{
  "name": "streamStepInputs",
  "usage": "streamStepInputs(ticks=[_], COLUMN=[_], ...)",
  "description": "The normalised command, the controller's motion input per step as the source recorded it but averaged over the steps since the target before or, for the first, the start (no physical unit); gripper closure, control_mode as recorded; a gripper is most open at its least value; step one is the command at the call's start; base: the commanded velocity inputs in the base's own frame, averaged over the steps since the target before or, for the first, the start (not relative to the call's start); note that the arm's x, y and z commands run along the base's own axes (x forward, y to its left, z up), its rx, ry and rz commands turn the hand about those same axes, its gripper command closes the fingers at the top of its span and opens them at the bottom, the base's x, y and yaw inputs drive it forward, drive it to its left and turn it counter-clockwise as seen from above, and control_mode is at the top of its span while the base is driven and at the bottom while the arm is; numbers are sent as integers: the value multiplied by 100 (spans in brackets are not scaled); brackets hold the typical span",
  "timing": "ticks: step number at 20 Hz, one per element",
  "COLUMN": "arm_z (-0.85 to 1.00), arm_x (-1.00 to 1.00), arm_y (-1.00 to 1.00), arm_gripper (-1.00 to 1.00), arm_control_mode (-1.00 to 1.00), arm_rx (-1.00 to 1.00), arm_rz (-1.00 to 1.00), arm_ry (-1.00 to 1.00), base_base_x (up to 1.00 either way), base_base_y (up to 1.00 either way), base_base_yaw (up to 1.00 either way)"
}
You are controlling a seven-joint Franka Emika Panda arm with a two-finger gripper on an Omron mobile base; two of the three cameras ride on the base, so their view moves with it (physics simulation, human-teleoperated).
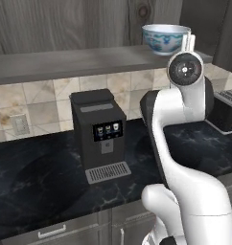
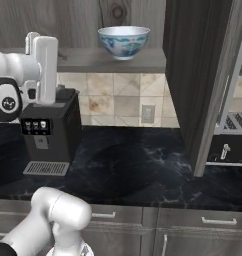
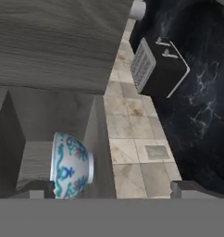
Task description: Move the bowls from the cabinet to the plates on the dining table.
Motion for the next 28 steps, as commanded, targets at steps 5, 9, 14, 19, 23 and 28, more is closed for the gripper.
streamStepInputs(ticks=[5,9,14,19,23,28], arm_z=[13,16,13,7,11,10], arm_x=[14,14,15,23,26,31], arm_y=[-2,-2,0,-1,-1,0], arm_gripper=[-100,-100,-100,-100,-100,-100], arm_control_mode=[-100,-100,-100,-100,-100,-100], arm_rx=[0,0,1,5,7,8], arm_rz=[-15,-13,-10,-2,0,6], arm_ry=[-1,-1,0,0,0,1], base_base_x=[0,0,0,0,0,0], base_base_y=[0,0,0,0,0,0], base_base_yaw=[0,0,0,0,0,0])
